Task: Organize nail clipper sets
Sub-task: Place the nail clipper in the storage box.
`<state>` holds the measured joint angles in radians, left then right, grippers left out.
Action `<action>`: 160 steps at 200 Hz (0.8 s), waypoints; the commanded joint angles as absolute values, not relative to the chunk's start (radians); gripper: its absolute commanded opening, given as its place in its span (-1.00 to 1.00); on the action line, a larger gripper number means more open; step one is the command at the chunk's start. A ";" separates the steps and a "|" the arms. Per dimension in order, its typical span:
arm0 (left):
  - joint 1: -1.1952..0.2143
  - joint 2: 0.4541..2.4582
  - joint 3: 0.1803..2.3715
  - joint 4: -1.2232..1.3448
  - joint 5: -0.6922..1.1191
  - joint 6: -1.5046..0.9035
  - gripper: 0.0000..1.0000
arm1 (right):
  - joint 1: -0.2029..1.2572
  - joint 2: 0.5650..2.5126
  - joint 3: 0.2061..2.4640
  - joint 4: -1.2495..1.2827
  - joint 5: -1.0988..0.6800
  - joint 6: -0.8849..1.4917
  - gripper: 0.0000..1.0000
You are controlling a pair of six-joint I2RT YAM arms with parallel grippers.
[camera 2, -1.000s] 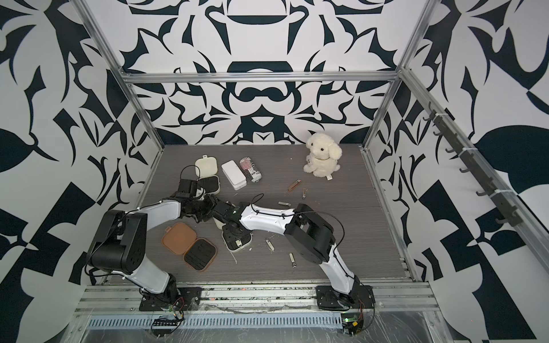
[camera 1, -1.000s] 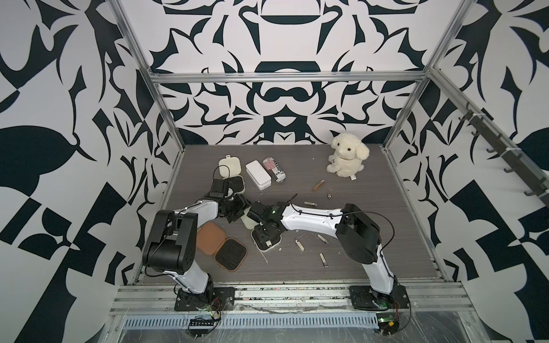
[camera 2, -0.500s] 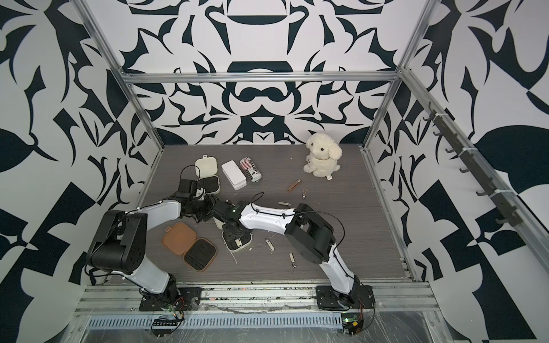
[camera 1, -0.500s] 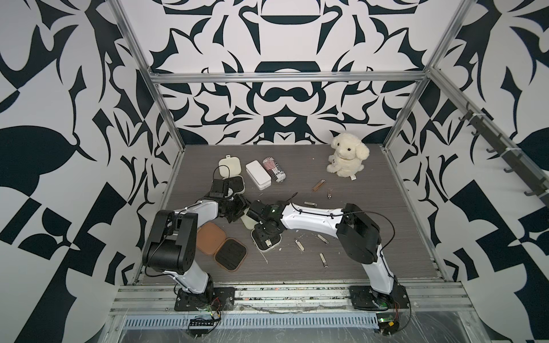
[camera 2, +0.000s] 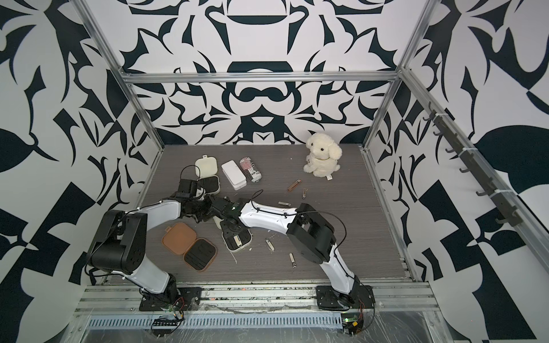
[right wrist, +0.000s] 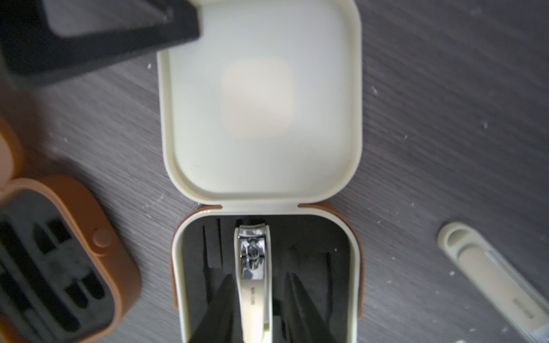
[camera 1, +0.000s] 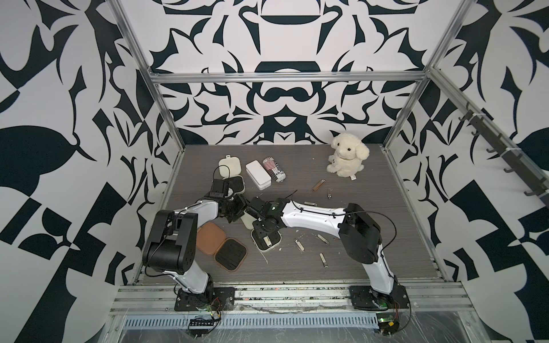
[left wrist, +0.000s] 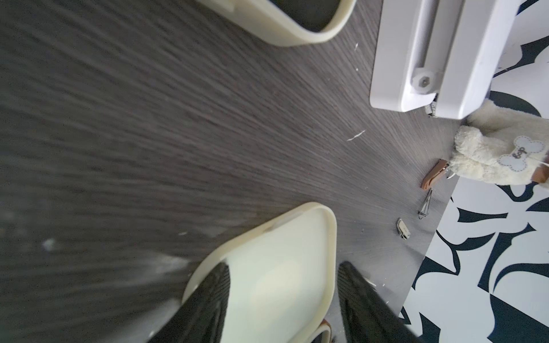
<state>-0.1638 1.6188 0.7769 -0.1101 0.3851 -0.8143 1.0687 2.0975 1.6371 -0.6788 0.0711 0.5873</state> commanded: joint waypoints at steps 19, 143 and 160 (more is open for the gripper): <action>-0.169 1.631 0.755 -0.210 0.342 -0.800 0.25 | 1.060 2.044 1.676 -0.675 0.063 0.589 -0.66; -0.169 1.635 0.760 -0.215 0.339 -0.799 0.24 | 1.058 2.067 1.676 -0.660 0.022 0.592 -0.82; -0.169 1.635 0.758 -0.215 0.341 -0.799 0.25 | 1.058 2.074 1.671 -0.658 0.019 0.594 -0.83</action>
<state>-0.1642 1.6188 0.7776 -0.1120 0.3840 -0.8116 1.0599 2.0972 1.6413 -0.6670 0.0257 0.5915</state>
